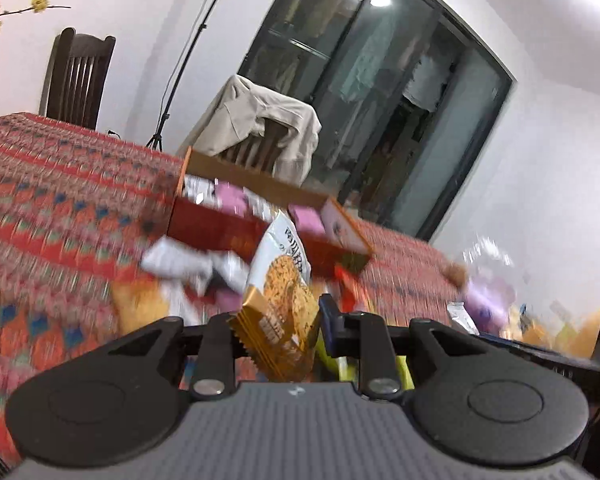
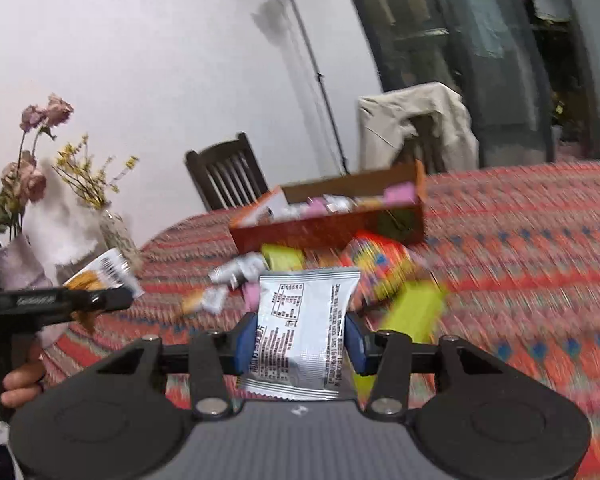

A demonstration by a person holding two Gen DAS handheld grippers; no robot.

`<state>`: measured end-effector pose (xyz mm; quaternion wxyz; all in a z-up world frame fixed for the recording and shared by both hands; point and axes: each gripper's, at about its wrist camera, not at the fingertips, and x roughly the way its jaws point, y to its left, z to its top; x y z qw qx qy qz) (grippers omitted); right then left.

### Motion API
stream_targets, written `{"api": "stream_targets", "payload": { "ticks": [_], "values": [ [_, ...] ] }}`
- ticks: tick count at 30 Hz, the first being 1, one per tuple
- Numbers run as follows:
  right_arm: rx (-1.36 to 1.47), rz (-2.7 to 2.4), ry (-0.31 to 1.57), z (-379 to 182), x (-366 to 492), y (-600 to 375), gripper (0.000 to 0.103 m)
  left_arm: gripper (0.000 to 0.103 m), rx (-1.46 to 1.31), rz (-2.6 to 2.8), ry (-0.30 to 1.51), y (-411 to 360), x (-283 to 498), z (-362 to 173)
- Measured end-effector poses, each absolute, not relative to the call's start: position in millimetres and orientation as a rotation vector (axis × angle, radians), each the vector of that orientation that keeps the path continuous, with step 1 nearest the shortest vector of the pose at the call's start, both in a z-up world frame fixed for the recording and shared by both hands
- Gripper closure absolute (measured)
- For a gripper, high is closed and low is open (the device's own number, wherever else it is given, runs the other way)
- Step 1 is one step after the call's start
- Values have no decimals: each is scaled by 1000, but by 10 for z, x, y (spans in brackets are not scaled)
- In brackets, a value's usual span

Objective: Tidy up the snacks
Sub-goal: 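Lower both packets into the orange box and open both tools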

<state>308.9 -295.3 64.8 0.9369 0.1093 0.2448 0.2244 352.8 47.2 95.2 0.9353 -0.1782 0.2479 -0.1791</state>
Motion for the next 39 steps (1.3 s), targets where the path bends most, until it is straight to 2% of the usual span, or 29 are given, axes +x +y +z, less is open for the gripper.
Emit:
{"api": "stream_targets", "payload": {
  "ticks": [4,7,12,15,16,18,23,28,33,37,39],
  "values": [
    [206,504,459,1017,3877,-2713,57,78,-380,-386,555,455,4452,1160],
    [257,559,533,1122,4687,-2447,57,78,-377,-330,612,417,5143,1174],
    [311,525,726,888,5974,-1962,57,78,-395,-213,703,340,6054,915],
    [294,469,807,643,6473,-1731,57,79,-384,-186,734,326,6324,753],
    [286,455,820,589,6590,-1678,57,76,-380,-181,738,330,6379,713],
    [257,429,837,495,6747,-1562,57,63,-367,-176,742,340,6442,653],
    [264,454,894,298,6976,-1422,52,50,-345,-146,727,463,6453,629],
    [349,528,882,315,6957,-1447,49,49,-301,-135,678,596,6288,855],
    [300,513,813,643,6752,-1537,47,44,-194,-166,606,580,5944,1247],
    [248,508,752,1045,6418,-1734,46,34,-127,-205,547,530,5514,1564],
    [218,500,720,1240,6205,-1859,41,29,-95,-227,515,519,5232,1700]
  ]
}}
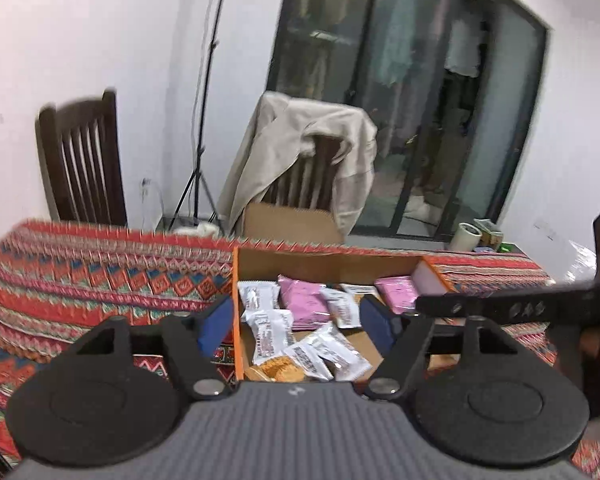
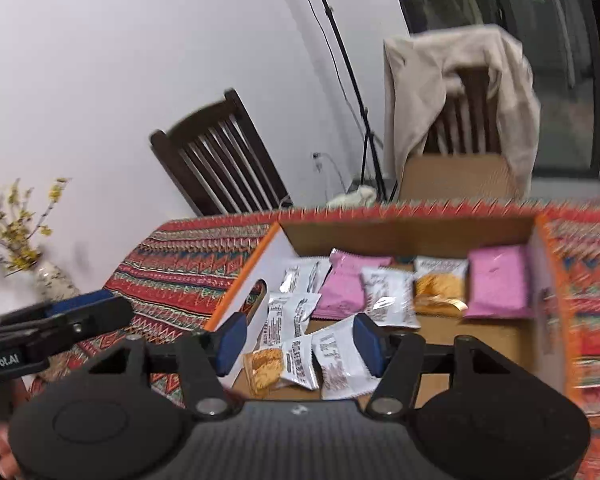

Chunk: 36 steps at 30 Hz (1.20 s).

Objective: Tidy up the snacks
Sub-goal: 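Lower both packets into the orange box and open both tools, then withdraw both tools from the box back toward the snack pile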

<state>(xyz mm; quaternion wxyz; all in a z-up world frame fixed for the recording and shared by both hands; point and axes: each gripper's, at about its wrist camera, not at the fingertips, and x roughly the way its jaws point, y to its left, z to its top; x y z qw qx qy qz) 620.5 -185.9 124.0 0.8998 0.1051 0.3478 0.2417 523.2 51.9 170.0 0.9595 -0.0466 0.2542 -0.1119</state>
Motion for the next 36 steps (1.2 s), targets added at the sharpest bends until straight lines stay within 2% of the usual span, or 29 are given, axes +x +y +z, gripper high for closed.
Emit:
{"api": "stream_targets", "payload": {
  "ticks": [5,8,15,17,25,31,36],
  "values": [
    [134,489,619,1736,5478,-2249,33,16,10,-275,424,448,4436,1888],
    [66,468,544,1933,4942,-2452,23,15,58,-296,364,389,3939,1880],
    [-58,433,401,1994,3685,-2790,20,8,64,-304,290,282,2896,1652],
    [-84,430,378,1905,3313,-2861,14,4,49,-288,276,276,2614,1526],
    [-35,449,387,1274,2244,-2979,12,1,23,-247,275,202,1876,1007],
    [86,404,416,710,1812,-2921,12,1,-4,-204,389,275,1753,641],
    [81,364,491,401,1703,-2898,12,1,-8,-181,426,325,1797,537]
  ]
}}
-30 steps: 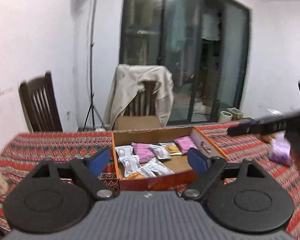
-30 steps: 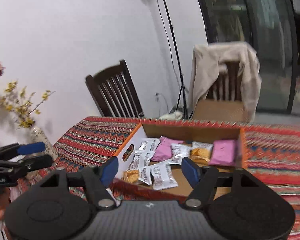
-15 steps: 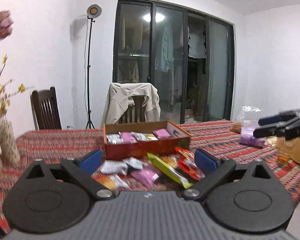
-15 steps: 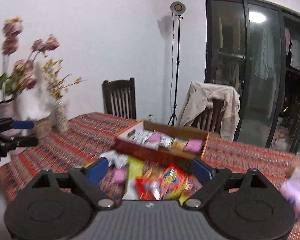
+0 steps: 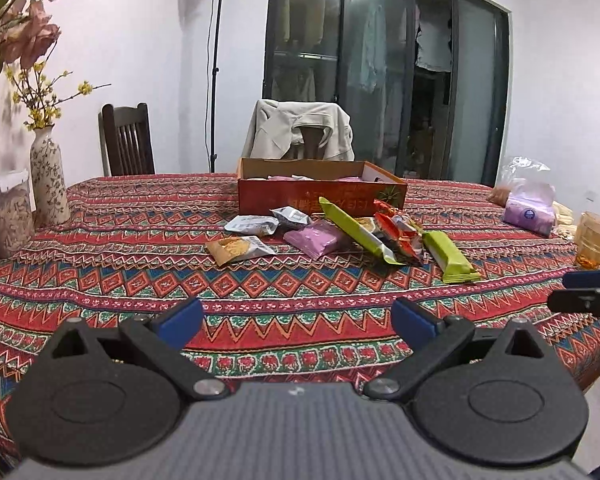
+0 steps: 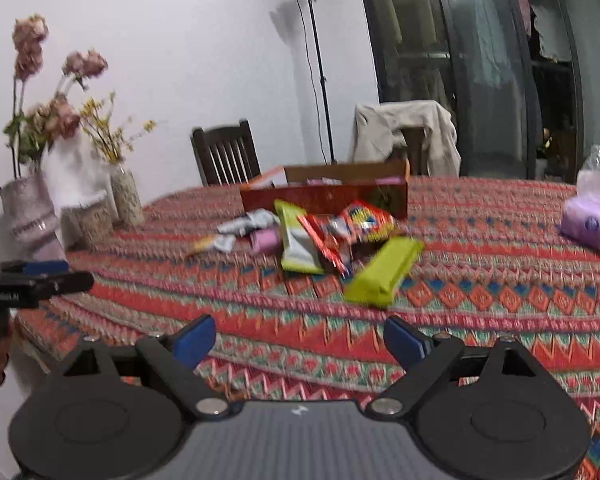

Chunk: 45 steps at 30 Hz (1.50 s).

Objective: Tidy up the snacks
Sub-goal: 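Withdraw both tools from the box back toward the snack pile, then grasp a pumpkin-seed cracker packet with the left tool while the right tool grasps a white packet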

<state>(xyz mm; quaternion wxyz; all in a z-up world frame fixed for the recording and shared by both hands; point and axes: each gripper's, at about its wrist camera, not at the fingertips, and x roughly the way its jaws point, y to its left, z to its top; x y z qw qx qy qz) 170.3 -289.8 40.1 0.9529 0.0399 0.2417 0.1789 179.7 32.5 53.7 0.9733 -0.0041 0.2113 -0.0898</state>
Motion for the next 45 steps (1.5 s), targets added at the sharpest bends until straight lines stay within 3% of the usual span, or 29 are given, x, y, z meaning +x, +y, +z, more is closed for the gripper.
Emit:
{"api": "stream_targets", "payload": {
  "ticks": [9,12,15,18,24,30,31,34,38,45],
  "values": [
    [143,385,494,395,1850,-2939,16,2,10,-153,484,435,2293,369],
    [180,403,508,379,1989,-2898,31,9,73,-184,479,509,2630,352],
    [171,433,522,368,2181,-2758,45,26,156,-259,513,566,3100,325],
    [143,476,536,364,2439,-2586,48,27,215,-311,552,604,3584,276],
    [74,545,588,305,3130,-2170,48,24,363,-433,552,549,4191,145],
    [82,584,640,166,4029,-1747,47,22,323,-498,609,667,4588,-57],
    [88,580,650,144,4169,-1699,45,21,296,-506,611,714,4612,-70],
    [138,510,676,68,4615,-1599,27,21,207,-505,649,822,4701,-90],
    [222,436,661,10,5030,-1520,24,54,130,-427,642,972,4725,-62],
    [161,348,704,-138,5533,-1212,27,61,68,-384,647,1112,4652,7]
  ]
}}
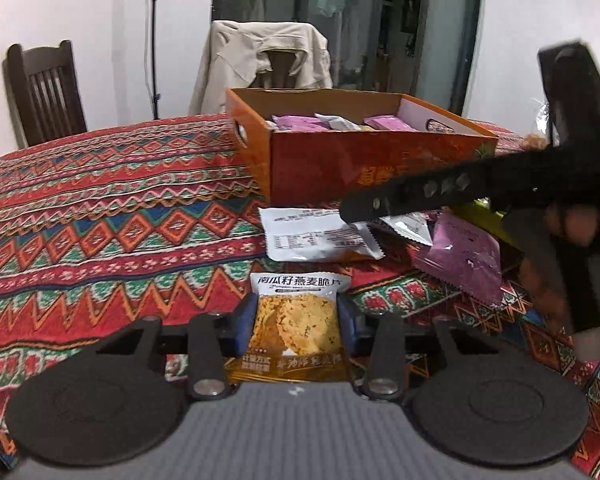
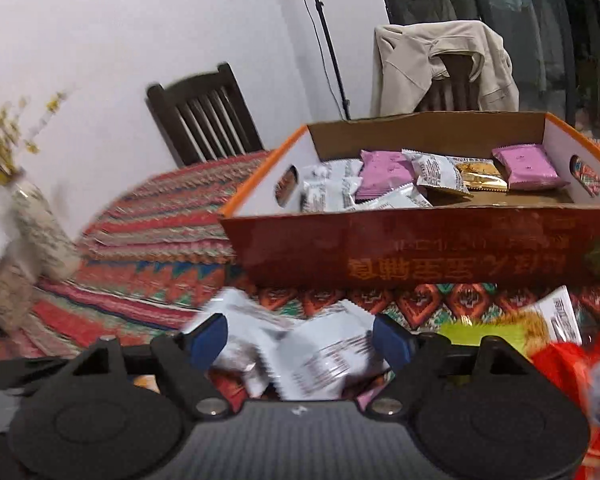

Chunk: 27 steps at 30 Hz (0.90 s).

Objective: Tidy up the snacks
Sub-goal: 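Grasp a pumpkin-seed cracker packet with the left tool while the right tool grasps a white packet, then carry both packets into the orange box and open both tools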

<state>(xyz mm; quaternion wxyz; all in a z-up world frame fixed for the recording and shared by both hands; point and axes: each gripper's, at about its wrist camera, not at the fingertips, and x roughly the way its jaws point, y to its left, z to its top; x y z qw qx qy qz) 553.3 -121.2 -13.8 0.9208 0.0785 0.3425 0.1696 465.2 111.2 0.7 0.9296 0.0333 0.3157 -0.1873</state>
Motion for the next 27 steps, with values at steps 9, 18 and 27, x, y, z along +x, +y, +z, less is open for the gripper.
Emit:
{"api": "stream_targets", "payload": {
  "ticks": [9,18,27],
  "values": [
    [162,343,673,-200,5404,-1342,42,61,-3,-307,624,1305,4677,95],
    [-54,467,689,-149,4936,-1285,40,61,-67,-284,579,1362,4323,354],
    [-88,503,669,-157,5032,-1267,24,61,-110,-269,560,1300,4044,455]
  ]
}}
